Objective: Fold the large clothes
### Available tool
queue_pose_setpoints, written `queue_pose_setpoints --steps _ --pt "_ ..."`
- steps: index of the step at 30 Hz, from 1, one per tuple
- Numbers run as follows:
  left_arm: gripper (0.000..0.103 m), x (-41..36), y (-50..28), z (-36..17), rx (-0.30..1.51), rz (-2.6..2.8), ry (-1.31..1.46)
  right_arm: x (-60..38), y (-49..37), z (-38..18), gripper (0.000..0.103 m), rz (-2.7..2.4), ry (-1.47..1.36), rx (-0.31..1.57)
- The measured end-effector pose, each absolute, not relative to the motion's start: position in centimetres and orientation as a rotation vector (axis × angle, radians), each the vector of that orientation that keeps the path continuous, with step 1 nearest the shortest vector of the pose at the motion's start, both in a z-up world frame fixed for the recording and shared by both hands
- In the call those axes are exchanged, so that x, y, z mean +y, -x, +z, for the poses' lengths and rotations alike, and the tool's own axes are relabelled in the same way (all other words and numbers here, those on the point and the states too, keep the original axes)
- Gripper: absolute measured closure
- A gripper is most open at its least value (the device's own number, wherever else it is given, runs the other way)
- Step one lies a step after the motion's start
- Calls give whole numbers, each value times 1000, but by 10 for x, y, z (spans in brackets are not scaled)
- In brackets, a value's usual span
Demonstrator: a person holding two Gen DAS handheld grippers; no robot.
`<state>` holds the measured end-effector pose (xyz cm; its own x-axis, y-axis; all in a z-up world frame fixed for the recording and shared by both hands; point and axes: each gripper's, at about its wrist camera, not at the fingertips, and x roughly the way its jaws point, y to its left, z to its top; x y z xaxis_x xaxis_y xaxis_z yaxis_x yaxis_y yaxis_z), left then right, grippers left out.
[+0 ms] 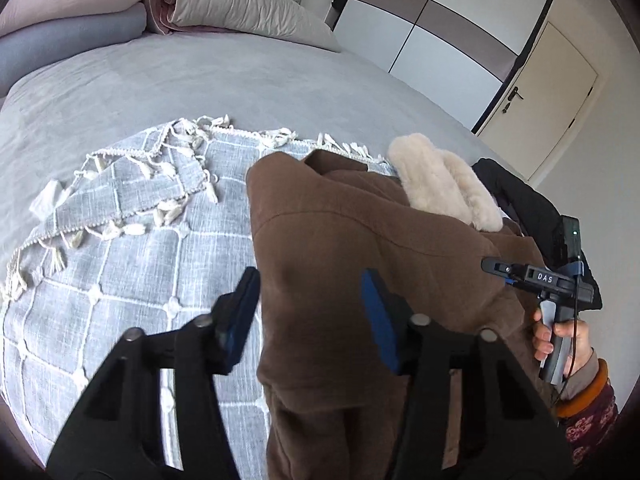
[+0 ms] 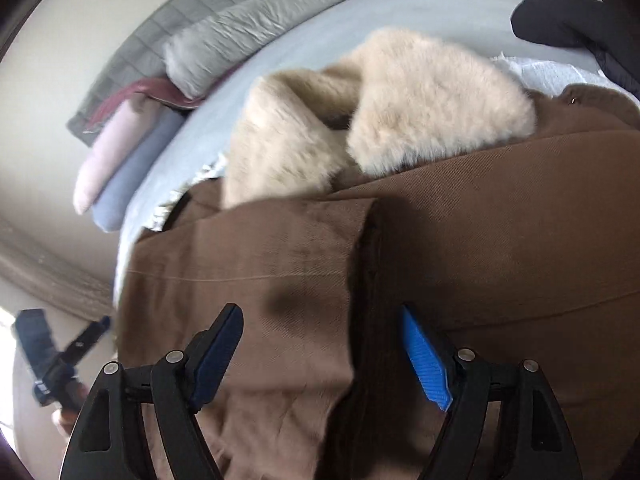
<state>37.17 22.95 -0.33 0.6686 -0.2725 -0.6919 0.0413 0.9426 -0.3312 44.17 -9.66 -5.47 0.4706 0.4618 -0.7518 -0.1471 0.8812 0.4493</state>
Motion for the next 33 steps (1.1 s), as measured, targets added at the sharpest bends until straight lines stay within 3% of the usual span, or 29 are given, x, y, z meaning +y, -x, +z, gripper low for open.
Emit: queue_pose_setpoints --steps 1,3,8,15,21,23,26,27,29,33 --pt "71 228 -378 0 818 -178 295 -90 -442 -50 94 411 -336 1024" --pt "88 227 -389 6 798 -183 309 -92 -434 -28 94 480 -398 968" --pt "89 218 -421 7 769 -209 342 -107 -400 31 95 480 -277 783" --pt "90 186 -467 -65 951 -195 282 -133 -430 -30 94 346 -241 932" --pt "91 182 -457 -71 928 -194 244 -148 -439 -74 89 316 -232 982" --pt "88 184 -448 -59 923 -190 249 -149 -436 -67 80 292 -200 977" --pt "65 192 -419 -38 873 -221 277 -159 -428 -53 73 278 -205 984" --pt "64 193 -409 -32 854 -236 273 -162 -422 -47 69 292 -222 990" --pt "64 189 -388 -24 835 -279 241 -171 -407 -42 46 346 -300 1011" --pt "64 174 -365 -21 828 -355 195 -176 -389 -62 44 454 -502 1105"
